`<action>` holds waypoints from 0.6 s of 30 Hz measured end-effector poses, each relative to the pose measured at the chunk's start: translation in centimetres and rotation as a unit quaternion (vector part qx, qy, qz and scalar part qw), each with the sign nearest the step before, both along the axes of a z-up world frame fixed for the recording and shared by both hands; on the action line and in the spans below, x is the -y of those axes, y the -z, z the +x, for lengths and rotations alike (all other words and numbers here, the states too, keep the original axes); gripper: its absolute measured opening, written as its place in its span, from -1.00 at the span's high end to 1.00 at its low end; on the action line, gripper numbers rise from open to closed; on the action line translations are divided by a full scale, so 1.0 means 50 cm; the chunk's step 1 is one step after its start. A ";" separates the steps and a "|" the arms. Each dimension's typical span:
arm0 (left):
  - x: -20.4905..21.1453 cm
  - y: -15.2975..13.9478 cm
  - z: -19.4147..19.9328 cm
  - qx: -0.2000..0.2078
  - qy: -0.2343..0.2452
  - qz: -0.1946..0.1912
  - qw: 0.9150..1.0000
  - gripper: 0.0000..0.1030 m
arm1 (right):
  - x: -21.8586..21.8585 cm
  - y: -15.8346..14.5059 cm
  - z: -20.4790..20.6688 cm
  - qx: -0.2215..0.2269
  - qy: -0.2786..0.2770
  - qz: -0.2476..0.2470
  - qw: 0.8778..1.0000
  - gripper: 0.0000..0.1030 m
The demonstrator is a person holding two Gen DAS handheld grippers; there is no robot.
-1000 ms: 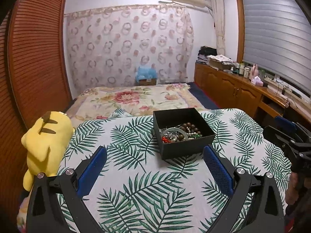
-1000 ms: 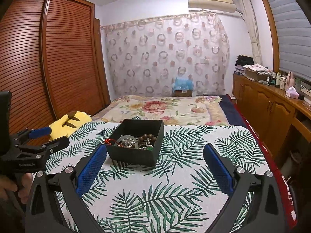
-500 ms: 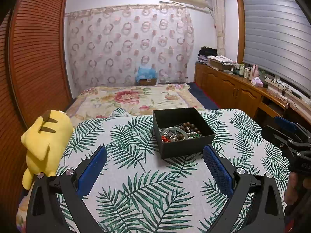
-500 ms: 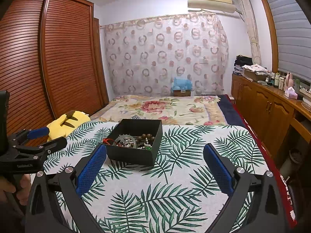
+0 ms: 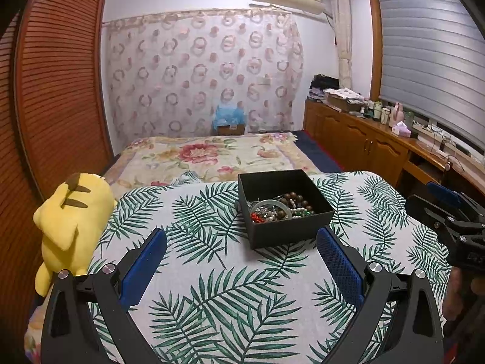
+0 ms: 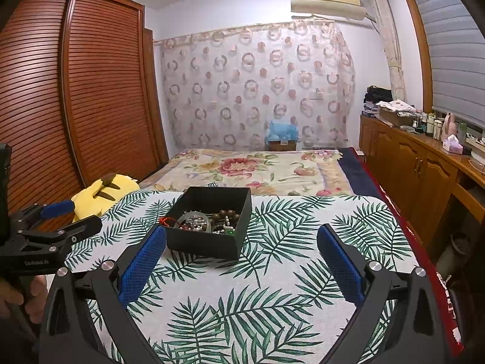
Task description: Organize jewelry
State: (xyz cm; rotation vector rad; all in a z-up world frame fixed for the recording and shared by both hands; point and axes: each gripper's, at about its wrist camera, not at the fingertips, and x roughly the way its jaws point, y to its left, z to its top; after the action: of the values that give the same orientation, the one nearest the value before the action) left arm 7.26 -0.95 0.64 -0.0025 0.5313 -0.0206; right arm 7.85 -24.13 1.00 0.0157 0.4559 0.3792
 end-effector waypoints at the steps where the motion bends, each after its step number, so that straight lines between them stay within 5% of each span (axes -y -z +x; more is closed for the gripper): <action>1: -0.001 -0.001 0.000 0.000 0.000 0.000 1.000 -0.85 | 0.000 -0.001 0.000 0.000 0.000 0.000 1.000 -0.95; 18: 0.000 -0.001 -0.004 0.002 0.000 0.001 1.000 -0.85 | 0.003 -0.001 0.001 0.000 0.001 0.000 1.000 -0.95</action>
State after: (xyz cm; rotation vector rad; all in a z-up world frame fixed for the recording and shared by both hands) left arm 7.06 -0.93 0.69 -0.0001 0.5274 -0.0209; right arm 7.89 -24.26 1.05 0.0163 0.4557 0.3780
